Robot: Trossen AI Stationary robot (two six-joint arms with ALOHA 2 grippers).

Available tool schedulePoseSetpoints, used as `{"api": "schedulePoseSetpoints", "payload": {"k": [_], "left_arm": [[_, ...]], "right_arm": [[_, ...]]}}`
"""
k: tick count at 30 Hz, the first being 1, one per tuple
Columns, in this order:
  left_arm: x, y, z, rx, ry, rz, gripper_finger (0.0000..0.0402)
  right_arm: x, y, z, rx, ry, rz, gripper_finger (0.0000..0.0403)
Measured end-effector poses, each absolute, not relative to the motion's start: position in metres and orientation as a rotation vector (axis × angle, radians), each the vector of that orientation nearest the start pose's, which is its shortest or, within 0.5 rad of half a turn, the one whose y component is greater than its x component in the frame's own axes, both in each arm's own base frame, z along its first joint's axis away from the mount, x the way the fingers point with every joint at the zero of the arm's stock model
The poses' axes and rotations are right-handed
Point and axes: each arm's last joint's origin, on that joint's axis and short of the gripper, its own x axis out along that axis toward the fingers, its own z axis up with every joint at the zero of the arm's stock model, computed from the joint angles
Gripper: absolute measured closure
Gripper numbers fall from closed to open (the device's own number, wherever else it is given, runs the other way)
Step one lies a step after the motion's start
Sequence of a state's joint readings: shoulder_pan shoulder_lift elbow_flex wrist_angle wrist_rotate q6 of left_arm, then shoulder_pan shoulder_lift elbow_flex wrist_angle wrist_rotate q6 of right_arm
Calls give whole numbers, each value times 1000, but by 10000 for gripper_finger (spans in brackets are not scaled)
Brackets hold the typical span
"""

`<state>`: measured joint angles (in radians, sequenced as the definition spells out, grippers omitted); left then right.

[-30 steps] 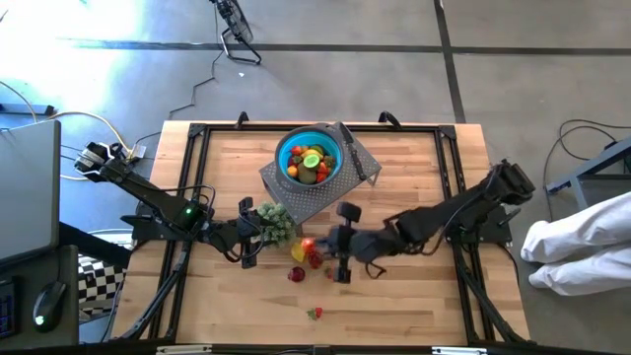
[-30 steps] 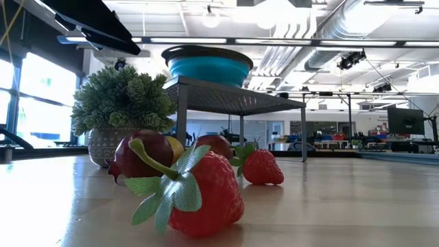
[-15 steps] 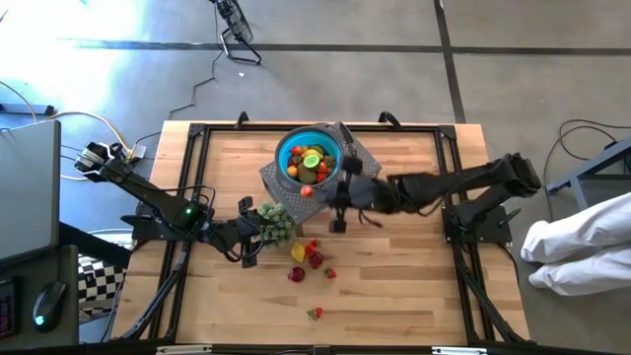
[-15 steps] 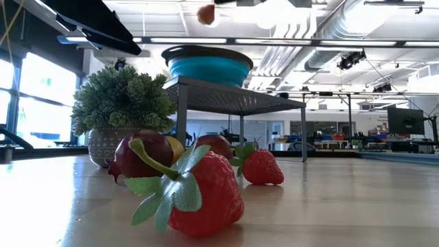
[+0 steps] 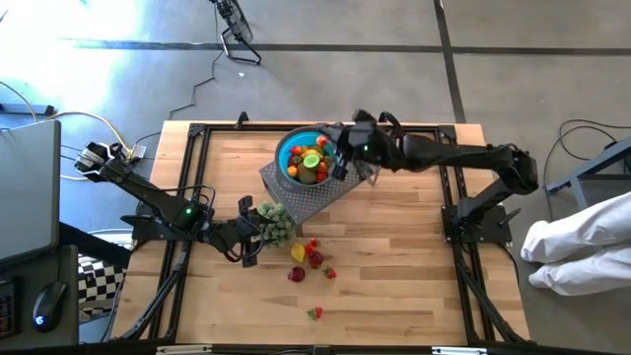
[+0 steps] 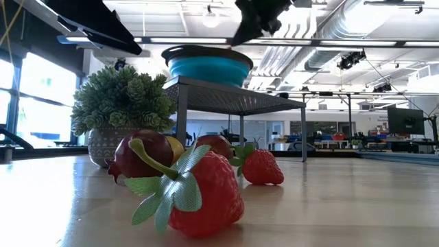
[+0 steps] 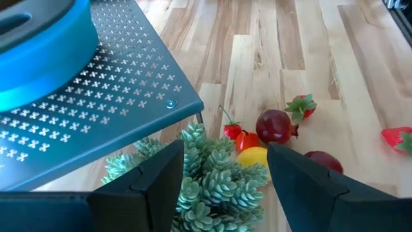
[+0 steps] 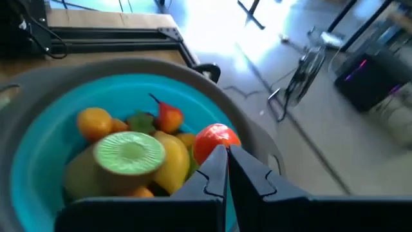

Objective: Pick & Place Fruit
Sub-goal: Put the pear into the blue strainer bowl on the shelf

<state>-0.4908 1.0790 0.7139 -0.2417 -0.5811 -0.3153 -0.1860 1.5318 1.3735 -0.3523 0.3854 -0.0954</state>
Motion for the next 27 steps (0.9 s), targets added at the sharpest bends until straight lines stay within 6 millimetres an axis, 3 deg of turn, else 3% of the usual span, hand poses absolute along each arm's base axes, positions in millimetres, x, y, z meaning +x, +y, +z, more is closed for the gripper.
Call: {"api": "schedulePoseSetpoints", "payload": {"k": [9,27], "left_arm": [[203,-90,253,28,496,176,184],[203,-90,253,25,492,175,184]], "right_arm": [[327,-99,337,-45,585,-496,399],[332,-105,326,-13,625,-439,399]]}}
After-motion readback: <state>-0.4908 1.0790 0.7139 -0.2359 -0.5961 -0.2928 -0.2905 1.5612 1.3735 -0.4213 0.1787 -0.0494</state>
